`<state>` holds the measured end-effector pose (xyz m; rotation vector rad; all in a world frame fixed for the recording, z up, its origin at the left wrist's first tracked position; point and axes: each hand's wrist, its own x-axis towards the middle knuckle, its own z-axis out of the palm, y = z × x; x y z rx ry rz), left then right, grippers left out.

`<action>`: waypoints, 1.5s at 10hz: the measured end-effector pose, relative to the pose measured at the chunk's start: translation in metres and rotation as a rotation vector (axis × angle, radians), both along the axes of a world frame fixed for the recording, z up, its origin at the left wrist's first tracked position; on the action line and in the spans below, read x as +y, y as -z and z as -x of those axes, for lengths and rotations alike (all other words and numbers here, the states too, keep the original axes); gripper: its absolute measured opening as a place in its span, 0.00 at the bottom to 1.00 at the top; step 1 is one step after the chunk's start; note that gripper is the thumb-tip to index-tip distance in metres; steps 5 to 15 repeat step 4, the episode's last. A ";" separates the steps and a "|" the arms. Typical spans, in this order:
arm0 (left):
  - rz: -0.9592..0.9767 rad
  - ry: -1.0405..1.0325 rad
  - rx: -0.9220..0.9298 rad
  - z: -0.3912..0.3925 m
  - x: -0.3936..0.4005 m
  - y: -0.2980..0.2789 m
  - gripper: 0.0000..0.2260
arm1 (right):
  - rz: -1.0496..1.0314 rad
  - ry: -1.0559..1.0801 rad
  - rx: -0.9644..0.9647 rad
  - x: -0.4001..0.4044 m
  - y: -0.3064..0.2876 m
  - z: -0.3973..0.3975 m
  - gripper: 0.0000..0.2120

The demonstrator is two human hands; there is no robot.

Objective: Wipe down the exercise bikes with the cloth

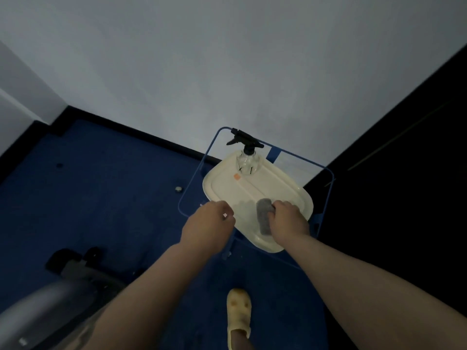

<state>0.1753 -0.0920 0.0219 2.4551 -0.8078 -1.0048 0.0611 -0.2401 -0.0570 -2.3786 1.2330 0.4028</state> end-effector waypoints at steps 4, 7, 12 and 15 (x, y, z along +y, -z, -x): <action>-0.080 -0.069 0.068 0.016 0.023 0.022 0.11 | -0.077 -0.007 0.017 0.004 0.009 0.023 0.12; -0.080 -0.069 0.068 0.016 0.023 0.022 0.11 | -0.077 -0.007 0.017 0.004 0.009 0.023 0.12; -0.080 -0.069 0.068 0.016 0.023 0.022 0.11 | -0.077 -0.007 0.017 0.004 0.009 0.023 0.12; -0.080 -0.069 0.068 0.016 0.023 0.022 0.11 | -0.077 -0.007 0.017 0.004 0.009 0.023 0.12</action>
